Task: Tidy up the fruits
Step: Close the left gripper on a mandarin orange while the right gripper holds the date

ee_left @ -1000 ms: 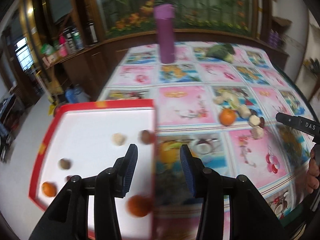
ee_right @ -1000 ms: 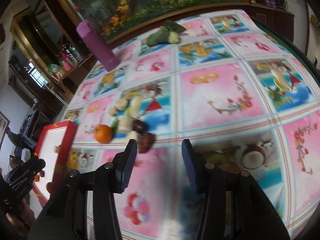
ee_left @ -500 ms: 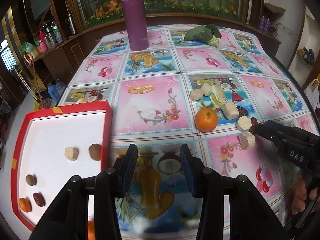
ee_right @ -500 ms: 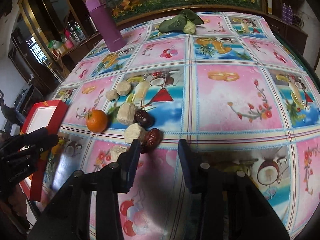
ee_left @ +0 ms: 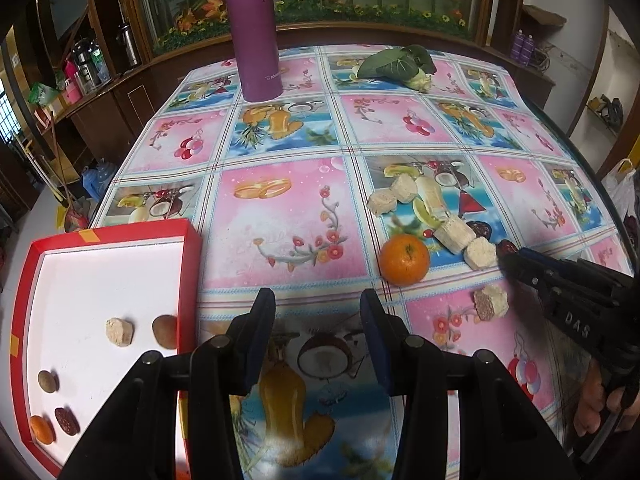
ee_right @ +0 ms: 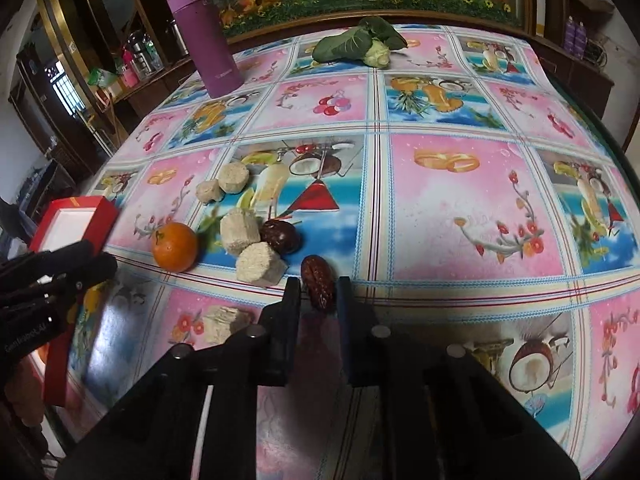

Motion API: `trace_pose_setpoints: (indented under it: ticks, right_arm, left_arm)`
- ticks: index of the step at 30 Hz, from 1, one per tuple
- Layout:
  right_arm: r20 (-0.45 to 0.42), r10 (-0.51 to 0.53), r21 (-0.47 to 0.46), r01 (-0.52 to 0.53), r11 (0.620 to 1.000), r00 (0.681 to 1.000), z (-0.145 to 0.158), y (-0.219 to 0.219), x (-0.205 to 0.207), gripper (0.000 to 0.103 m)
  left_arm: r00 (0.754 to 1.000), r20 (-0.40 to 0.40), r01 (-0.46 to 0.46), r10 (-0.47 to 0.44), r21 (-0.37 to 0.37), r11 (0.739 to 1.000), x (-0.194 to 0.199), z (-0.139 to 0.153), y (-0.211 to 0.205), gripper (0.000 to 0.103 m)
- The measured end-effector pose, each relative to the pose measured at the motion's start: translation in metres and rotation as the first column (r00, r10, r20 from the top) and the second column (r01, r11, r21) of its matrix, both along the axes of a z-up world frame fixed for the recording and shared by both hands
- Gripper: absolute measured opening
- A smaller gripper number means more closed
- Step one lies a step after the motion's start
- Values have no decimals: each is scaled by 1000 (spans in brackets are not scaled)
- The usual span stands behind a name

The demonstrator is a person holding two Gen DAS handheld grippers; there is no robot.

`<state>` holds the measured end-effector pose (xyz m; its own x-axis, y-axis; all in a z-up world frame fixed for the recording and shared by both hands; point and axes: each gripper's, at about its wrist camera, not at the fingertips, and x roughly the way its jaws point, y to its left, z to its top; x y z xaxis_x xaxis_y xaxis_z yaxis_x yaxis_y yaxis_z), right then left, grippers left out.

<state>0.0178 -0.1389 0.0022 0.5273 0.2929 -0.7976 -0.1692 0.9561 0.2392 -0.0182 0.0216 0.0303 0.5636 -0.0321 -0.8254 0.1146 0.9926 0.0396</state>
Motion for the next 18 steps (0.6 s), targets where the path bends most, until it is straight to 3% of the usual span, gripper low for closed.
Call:
trace_pose_setpoints:
  ticks: [9, 12, 18]
  right_arm:
    - [27, 17, -10, -17, 1000, 999, -1, 1, 9, 19]
    - [27, 15, -9, -15, 1000, 1000, -1, 1, 9, 18]
    - [-11, -27, 67, 27, 997, 1000, -2, -14, 9, 18]
  left_arm:
    - [998, -32, 58, -58, -5, 998, 17, -10, -23, 44]
    - [998, -28, 60, -60, -1, 998, 23, -11, -27, 48]
    - [998, -8, 60, -60, -30, 998, 25, -1, -30, 51]
